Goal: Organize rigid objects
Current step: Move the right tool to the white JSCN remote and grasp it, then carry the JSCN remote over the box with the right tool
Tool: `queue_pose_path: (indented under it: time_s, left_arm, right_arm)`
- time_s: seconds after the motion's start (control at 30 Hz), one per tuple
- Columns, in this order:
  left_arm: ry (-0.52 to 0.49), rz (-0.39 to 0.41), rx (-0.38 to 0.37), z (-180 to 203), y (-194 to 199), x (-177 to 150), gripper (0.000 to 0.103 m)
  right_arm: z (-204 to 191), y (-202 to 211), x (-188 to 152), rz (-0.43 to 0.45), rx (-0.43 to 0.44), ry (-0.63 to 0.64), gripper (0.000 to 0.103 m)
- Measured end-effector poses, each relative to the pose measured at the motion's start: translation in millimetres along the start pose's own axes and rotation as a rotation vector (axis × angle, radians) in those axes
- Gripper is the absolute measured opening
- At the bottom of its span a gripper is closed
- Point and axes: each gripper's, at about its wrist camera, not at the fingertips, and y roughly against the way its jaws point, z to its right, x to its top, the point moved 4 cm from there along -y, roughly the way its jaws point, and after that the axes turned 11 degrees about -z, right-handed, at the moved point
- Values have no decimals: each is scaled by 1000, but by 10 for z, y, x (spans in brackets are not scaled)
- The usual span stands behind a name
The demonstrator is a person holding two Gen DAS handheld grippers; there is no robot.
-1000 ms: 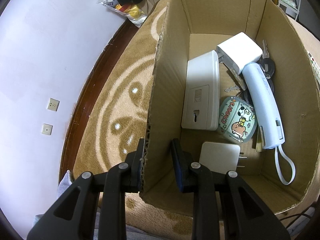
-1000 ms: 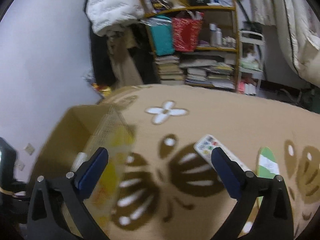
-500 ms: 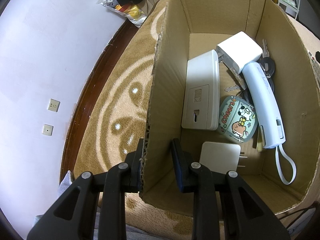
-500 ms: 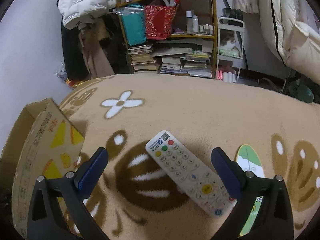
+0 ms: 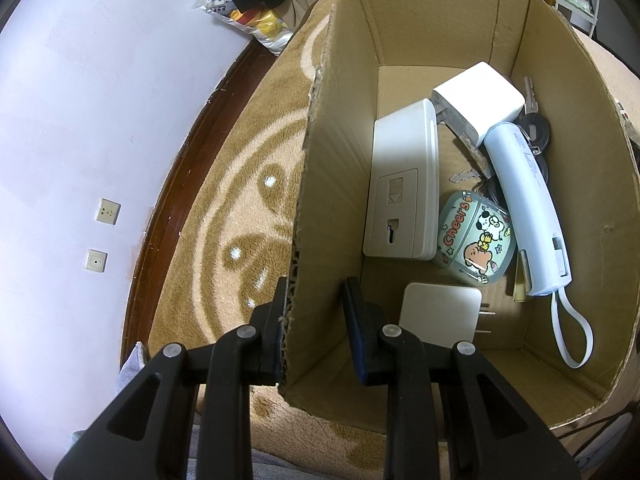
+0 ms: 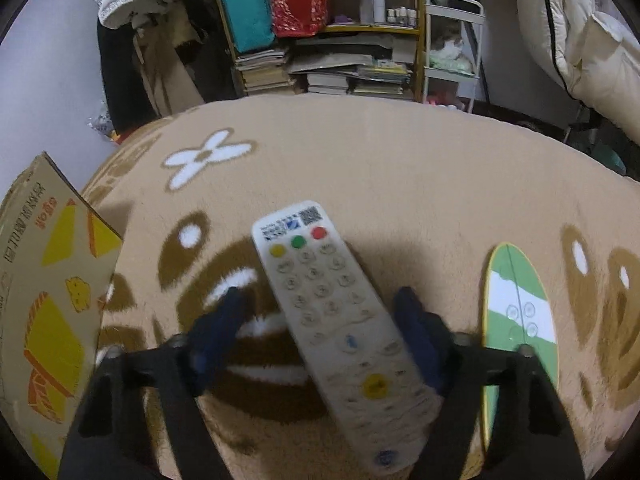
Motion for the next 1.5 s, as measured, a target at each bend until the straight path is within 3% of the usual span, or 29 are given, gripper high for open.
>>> queue_pose_path:
  time_s: [0.07, 0.13, 0.17, 0.3, 0.43, 0.63, 1.03, 1.5]
  left_arm:
    - [0, 0, -1, 0, 4, 1, 25]
    - [0, -1, 0, -3, 3, 0, 25]
    - [-1, 0, 1, -1, 5, 0, 25]
    - [0, 0, -1, 0, 5, 0, 25]
    - [0, 0, 0, -3, 2, 0, 25]
    - [0, 0, 0, 1, 2, 0, 25]
    - [-1, 0, 1, -3, 3, 0, 25]
    - [-1, -1, 2, -3, 3, 1, 25]
  right_arm:
    - [-8, 15, -4, -9, 29, -4, 53]
    - [-24, 18, -28, -18, 62, -18, 46]
    - [-60, 22, -42, -21, 38, -7, 44]
    - [-196, 50, -76, -18, -34, 29, 43]
    - [-248, 116, -81, -16, 5, -9, 43]
    - [-373, 420, -30, 54, 82, -19, 43]
    - [-866, 1042, -4, 164, 249, 58, 43]
    - [-1405, 1179, -176, 148, 403, 173, 43]
